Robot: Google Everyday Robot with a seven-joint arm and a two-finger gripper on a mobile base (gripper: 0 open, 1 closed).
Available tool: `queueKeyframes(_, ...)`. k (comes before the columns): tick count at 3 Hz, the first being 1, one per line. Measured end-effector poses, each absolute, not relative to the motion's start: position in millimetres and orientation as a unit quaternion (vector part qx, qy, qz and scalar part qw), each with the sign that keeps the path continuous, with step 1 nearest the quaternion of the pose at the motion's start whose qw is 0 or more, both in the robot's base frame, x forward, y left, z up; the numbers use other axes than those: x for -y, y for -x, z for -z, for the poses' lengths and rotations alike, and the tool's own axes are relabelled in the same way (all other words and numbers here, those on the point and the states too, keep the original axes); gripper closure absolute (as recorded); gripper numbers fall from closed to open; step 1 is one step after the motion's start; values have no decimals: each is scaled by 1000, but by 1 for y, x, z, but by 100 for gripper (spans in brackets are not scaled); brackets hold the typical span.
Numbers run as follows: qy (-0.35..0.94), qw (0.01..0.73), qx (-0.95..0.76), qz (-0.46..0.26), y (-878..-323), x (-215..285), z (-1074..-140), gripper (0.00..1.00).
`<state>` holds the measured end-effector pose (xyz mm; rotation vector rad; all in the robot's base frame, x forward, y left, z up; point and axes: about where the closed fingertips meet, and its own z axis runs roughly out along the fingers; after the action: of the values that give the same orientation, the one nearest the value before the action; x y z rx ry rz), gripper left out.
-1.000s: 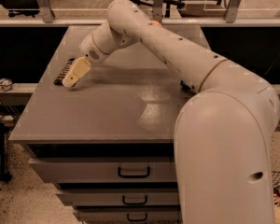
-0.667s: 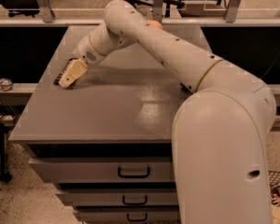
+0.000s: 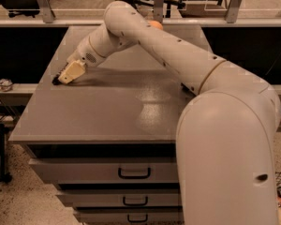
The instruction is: Move rxbar chocolate near orange
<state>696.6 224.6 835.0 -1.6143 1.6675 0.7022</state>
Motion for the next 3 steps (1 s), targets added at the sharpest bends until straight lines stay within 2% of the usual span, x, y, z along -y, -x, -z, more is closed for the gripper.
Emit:
queueKeyframes(1, 618, 362, -651, -250, -693, -198, -850, 96)
queueKeyframes(2, 606, 378, -672, -197, -690, -143, -880, 100)
queueKeyframes(3, 576, 413, -690, -146, -679, -70, -929, 100)
